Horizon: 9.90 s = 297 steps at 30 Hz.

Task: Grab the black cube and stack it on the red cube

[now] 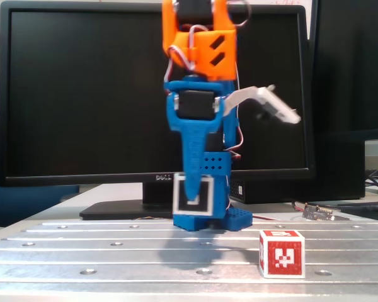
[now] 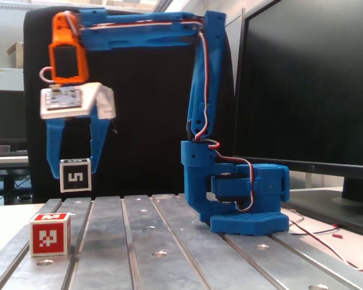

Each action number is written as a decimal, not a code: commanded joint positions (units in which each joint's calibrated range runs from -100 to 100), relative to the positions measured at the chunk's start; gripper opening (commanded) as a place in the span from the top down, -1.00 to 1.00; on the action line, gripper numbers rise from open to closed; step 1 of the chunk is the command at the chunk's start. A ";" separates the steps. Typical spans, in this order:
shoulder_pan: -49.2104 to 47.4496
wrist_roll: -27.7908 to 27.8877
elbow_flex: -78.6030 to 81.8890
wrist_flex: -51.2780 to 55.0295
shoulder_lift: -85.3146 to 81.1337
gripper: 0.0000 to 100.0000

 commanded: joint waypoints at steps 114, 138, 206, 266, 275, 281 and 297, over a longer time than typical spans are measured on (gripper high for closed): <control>-19.23 -69.77 -1.15 -14.49 5.52 0.71; -19.15 -69.72 -1.97 -12.87 5.52 0.53; -8.37 -17.75 -19.24 8.17 2.18 0.55; 1.67 -4.91 72.39 -25.86 -91.89 0.98; 3.81 -4.75 75.47 -23.81 -94.89 0.98; 4.62 -4.91 76.19 -23.64 -94.81 0.98; 0.93 -4.75 82.70 -24.41 -94.98 0.98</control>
